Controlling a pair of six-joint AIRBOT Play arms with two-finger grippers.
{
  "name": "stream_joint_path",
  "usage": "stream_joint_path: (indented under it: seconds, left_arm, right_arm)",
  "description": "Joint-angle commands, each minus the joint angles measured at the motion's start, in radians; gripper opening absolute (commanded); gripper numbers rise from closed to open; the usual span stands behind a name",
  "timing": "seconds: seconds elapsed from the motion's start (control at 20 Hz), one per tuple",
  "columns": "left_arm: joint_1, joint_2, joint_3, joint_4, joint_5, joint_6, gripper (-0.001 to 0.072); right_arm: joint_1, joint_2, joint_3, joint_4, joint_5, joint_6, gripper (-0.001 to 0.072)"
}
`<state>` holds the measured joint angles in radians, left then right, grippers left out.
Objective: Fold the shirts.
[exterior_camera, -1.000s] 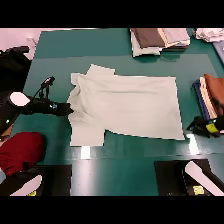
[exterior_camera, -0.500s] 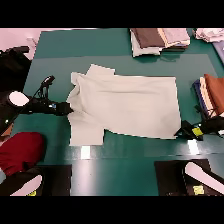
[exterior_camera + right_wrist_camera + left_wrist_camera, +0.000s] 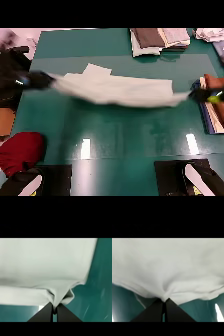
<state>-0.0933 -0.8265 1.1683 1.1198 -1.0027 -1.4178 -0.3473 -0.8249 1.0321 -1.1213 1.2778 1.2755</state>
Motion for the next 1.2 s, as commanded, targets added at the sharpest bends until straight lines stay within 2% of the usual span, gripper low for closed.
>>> stream_joint_path:
  seconds: [0.0, 0.25, 0.45, 0.65, 0.75, 0.9, 1.0, 1.15]
  left_arm:
    - [0.0, 0.126, 0.309, 0.103, -0.002, -0.026, 0.0023]
    - [0.0, 0.156, 0.719, 0.108, -0.008, -0.051, 0.0023]
    - [0.0, 0.156, 0.807, 0.175, -0.015, -0.077, 0.0022]
    - [0.0, 0.059, 0.792, 0.262, -0.227, -0.101, 0.0023]
    - [0.0, -0.025, 0.738, 0.261, -0.289, -0.1, 0.0024]
    - [0.0, -0.169, 0.596, 0.257, -0.291, -0.101, 0.0025]
    - [0.0, -0.272, 0.478, 0.24, -0.26, -0.101, 0.0025]
    - [0.0, -0.444, 0.342, 0.235, -0.139, -0.1, 0.0025]
  right_arm:
    - [0.027, 0.11, 0.345, 0.0, -0.048, 0.0, 0.0022]
    - [0.026, 0.14, 0.727, -0.067, -0.025, 0.011, 0.0021]
    - [0.02, 0.072, 0.896, -0.101, 0.108, 0.045, 0.0021]
    - [0.02, -0.045, 1.017, -0.101, 0.215, 0.092, 0.0021]
    - [0.02, -0.094, 0.986, -0.101, 0.22, 0.097, 0.0021]
    - [0.039, -0.18, 0.842, -0.103, 0.227, 0.097, 0.0021]
    - [0.067, -0.256, 0.715, -0.112, 0.225, 0.097, 0.002]
    - [0.106, -0.405, 0.536, -0.112, 0.179, 0.096, 0.002]
